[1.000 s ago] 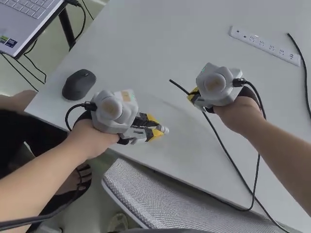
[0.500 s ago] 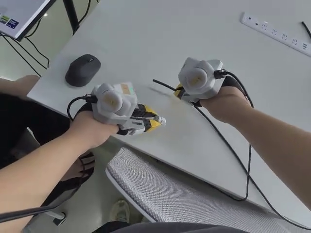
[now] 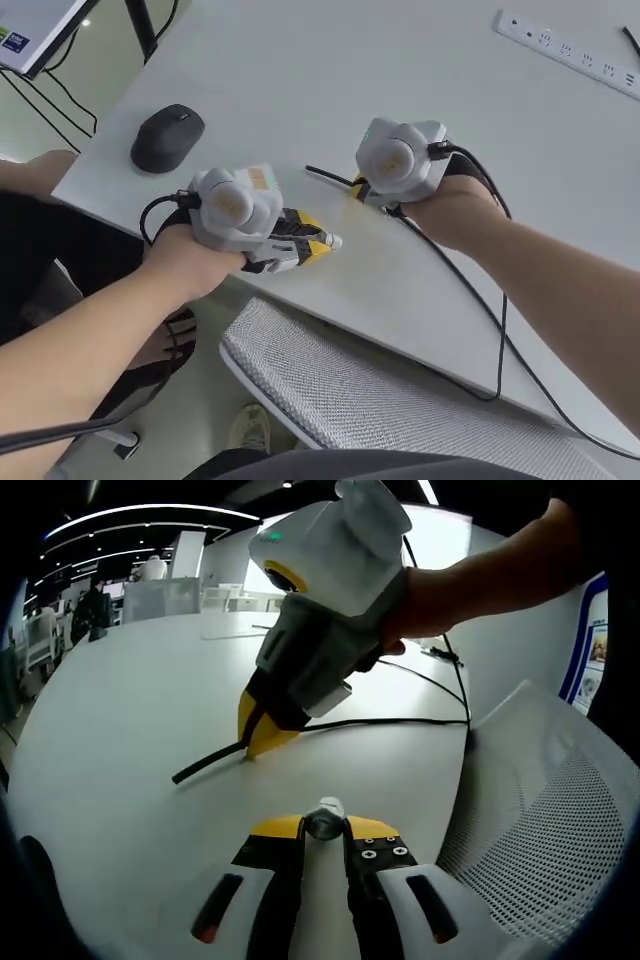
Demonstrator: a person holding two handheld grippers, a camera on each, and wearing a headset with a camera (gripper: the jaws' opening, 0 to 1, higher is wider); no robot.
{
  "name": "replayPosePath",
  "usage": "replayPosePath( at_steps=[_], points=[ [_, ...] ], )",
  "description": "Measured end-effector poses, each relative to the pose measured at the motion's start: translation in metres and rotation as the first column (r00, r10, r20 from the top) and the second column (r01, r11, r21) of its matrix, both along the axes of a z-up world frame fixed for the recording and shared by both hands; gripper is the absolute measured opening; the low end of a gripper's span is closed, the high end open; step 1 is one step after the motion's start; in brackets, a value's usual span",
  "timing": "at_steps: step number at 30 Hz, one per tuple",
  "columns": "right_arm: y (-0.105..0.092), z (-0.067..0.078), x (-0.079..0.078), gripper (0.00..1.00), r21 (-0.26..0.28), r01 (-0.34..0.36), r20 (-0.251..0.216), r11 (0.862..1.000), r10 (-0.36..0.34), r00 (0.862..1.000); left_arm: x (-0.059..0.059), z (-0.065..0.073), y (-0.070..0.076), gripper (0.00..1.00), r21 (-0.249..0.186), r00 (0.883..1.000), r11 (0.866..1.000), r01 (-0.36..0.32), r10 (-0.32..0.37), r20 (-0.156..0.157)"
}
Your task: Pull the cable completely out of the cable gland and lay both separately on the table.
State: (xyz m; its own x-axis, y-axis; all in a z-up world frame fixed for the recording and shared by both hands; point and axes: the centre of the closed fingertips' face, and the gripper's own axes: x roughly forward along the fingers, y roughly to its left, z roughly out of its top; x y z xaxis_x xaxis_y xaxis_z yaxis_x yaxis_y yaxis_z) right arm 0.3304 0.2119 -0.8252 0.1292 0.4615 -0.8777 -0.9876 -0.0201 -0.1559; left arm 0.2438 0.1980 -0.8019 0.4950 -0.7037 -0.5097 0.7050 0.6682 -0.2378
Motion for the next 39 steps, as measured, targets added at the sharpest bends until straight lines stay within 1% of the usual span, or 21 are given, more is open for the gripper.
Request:
replayPosePath(
  at_steps=[6, 9, 11, 13, 14, 15, 16, 19, 21, 22, 23, 24, 26, 30, 32, 34, 35, 36, 37, 39],
  points=[
    [0.0, 0.003, -0.003, 0.0, 0.002, 0.003, -0.005, 1.0, -0.003, 1.0, 0.002, 0.001, 0.0, 0.16, 0.018, 1.0, 1.0, 0.007, -0.007, 0.007],
    [0.0, 0.005, -0.004, 0.0, 0.004, 0.012, -0.013, 1.0, -0.012, 1.0, 0.001, -0.001, -0.001, 0.16, 0.027, 1.0, 1.0, 0.014, -0.014, 0.003],
    [-0.001, 0.006, -0.004, 0.01, 0.006, 0.014, -0.014, 1.0, -0.014, 1.0, 0.001, -0.002, -0.001, 0.16, 0.035, 1.0, 0.999, 0.019, -0.019, 0.007],
    [-0.001, 0.007, -0.005, 0.01, 0.009, 0.017, -0.015, 1.0, -0.017, 1.0, 0.0, -0.006, 0.0, 0.16, 0.046, 1.0, 0.999, 0.02, -0.02, -0.007],
    [-0.001, 0.007, -0.004, 0.01, 0.008, 0.018, -0.016, 1.0, -0.018, 1.0, 0.0, -0.007, 0.001, 0.16, 0.049, 1.0, 0.999, 0.021, -0.021, -0.005],
    [-0.001, 0.007, -0.004, 0.02, 0.007, 0.018, -0.013, 1.0, -0.018, 1.0, -0.001, -0.007, 0.002, 0.16, 0.049, 1.0, 0.999, 0.016, -0.015, -0.014],
    [-0.001, 0.008, -0.004, 0.03, 0.007, 0.017, -0.012, 1.0, -0.017, 1.0, -0.002, -0.009, 0.003, 0.16, 0.044, 0.999, 0.999, 0.007, -0.005, -0.033],
    [-0.001, 0.009, -0.003, 0.05, 0.009, 0.021, -0.011, 1.0, -0.021, 1.0, -0.001, -0.007, 0.003, 0.16, 0.044, 1.0, 0.999, 0.008, -0.007, -0.023],
    [-0.002, 0.009, -0.001, 0.07, 0.008, 0.027, -0.009, 1.0, -0.027, 1.0, -0.002, -0.008, 0.003, 0.16, 0.043, 1.0, 0.999, 0.007, -0.006, -0.028],
    [-0.003, 0.011, 0.002, 0.08, 0.006, 0.035, 0.01, 0.999, -0.035, 0.999, -0.002, -0.007, 0.003, 0.16, 0.043, 1.0, 0.999, 0.009, -0.008, -0.025],
    [-0.003, 0.013, 0.005, 0.1, 0.01, 0.034, 0.031, 0.999, -0.034, 0.999, -0.002, -0.007, 0.003, 0.16, 0.047, 1.0, 0.999, 0.011, -0.01, -0.022],
    [-0.002, 0.016, 0.006, 0.12, 0.02, 0.04, 0.034, 0.999, -0.041, 0.999, -0.002, -0.007, 0.003, 0.16, 0.05, 1.0, 0.999, 0.01, -0.009, -0.021],
    [-0.002, 0.019, 0.006, 0.15, 0.041, 0.064, 0.016, 0.997, -0.065, 0.998, -0.002, -0.007, 0.003, 0.17, 0.042, 1.0, 0.999, 0.005, -0.004, -0.028],
    [-0.006, 0.026, 0.006, 0.16, 0.051, 0.061, 0.024, 0.997, -0.062, 0.998, -0.001, -0.006, 0.002, 0.21, 0.044, 1.0, 0.999, 0.005, -0.004, -0.026],
    [-0.01, 0.033, 0.005, 0.18, 0.064, 0.066, 0.026, 0.996, -0.068, 0.997, 0.002, -0.006, 0.002, 0.25, 0.044, 0.999, 0.999, -0.006, 0.007, -0.032],
    [-0.013, 0.038, 0.004, 0.21, 0.073, 0.071, 0.023, 0.995, -0.073, 0.997, 0.003, -0.005, 0.002, 0.27, 0.05, 1.0, 0.999, -0.006, 0.007, -0.022],
    [-0.017, 0.04, 0.003, 0.24, 0.077, 0.088, 0.01, 0.993, -0.089, 0.996, 0.003, -0.005, 0.002, 0.27, 0.051, 1.0, 0.999, -0.007, 0.008, -0.024],
    [-0.02, 0.042, 0.003, 0.26, 0.08, 0.099, 0.009, 0.992, -0.1, 0.995, 0.003, -0.005, 0.003, 0.28, 0.053, 1.0, 0.999, -0.011, 0.012, -0.027],
    [-0.024, 0.046, 0.003, 0.28, 0.088, 0.1, 0.02, 0.991, -0.102, 0.995, 0.003, -0.004, 0.003, 0.29, 0.055, 1.0, 0.998, -0.012, 0.013, -0.02],
    [-0.031, 0.054, 0.003, 0.28, 0.099, 0.12, 0.02, 0.988, -0.123, 0.992, 0.002, -0.002, 0.004, 0.32, 0.06, 1.0, 0.998, -0.018, 0.019, -0.019]
  ],
)
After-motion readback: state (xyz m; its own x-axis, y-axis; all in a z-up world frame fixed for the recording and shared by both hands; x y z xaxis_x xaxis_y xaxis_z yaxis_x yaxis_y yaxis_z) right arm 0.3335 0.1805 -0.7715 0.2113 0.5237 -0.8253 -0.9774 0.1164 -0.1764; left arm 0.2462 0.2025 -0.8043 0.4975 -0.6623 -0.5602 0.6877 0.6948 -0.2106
